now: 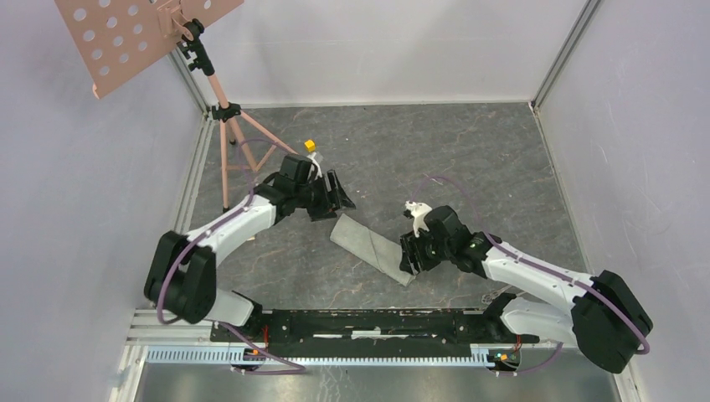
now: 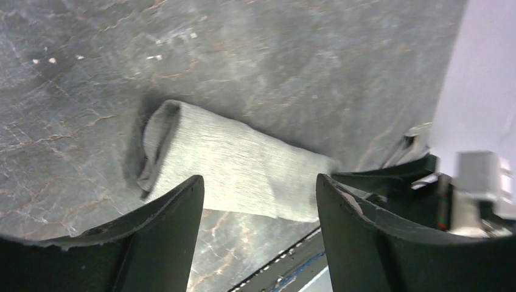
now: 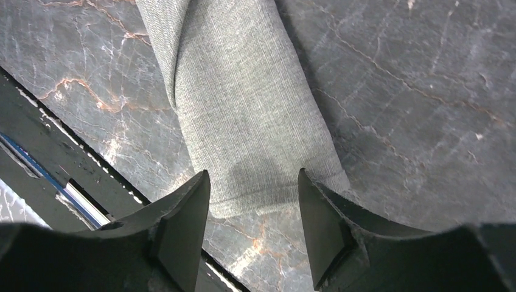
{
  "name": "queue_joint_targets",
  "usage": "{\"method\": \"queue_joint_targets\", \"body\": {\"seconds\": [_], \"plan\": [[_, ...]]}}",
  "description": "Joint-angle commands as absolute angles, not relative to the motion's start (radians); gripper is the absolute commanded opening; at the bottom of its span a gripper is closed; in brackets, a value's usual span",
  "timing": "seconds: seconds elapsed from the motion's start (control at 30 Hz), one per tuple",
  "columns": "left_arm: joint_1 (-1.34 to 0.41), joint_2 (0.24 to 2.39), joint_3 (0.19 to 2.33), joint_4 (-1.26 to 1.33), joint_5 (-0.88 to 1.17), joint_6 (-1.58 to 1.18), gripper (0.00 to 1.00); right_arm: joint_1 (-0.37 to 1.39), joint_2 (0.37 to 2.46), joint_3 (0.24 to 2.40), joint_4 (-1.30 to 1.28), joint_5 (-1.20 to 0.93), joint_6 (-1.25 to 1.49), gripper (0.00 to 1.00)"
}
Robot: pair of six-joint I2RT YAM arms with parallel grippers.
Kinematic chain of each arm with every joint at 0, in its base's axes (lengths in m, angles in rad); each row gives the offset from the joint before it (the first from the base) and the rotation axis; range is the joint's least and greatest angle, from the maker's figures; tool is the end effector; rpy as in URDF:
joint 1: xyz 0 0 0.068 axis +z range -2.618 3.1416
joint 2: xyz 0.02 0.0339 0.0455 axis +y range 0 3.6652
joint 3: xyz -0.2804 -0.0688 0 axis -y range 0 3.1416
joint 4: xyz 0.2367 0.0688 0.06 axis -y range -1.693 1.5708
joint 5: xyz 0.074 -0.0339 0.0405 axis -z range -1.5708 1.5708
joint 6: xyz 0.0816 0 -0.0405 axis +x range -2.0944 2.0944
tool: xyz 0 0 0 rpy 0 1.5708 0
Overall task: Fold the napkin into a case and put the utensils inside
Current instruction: Smooth out the smaller rectangle-folded napkin at the center of the board, then move the smaller rectangle folded napkin to the center of the board.
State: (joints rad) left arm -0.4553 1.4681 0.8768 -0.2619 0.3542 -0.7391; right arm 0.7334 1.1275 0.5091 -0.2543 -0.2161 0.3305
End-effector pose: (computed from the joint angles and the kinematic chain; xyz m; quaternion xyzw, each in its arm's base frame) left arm 0.2751 -0.1662 0.1969 -0.0691 0.9212 -0.3308 0.1931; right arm 0.1563 0.1644 0.1607 -0.2231 0.9079 0.2598 0.2416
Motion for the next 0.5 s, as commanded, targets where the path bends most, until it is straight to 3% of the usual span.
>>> {"method": "queue_joint_targets", "body": {"seconds": [0.0, 0.23, 0.47], "plan": [[-0.453, 1.332, 0.932, -0.369, 0.361, -0.65, 0.76, 0.743, 1.058, 0.507, -0.342, -0.163, 0.365, 0.63], [-0.454, 1.229, 0.868, -0.416, 0.371, -0.645, 0.79, 0.755, 0.997, 0.405, -0.295, -0.166, 0.432, 0.64], [-0.453, 1.164, 0.833, -0.425, 0.383, -0.657, 0.79, 0.824, 1.12, 0.397, -0.058, -0.134, 0.539, 0.44]]}}
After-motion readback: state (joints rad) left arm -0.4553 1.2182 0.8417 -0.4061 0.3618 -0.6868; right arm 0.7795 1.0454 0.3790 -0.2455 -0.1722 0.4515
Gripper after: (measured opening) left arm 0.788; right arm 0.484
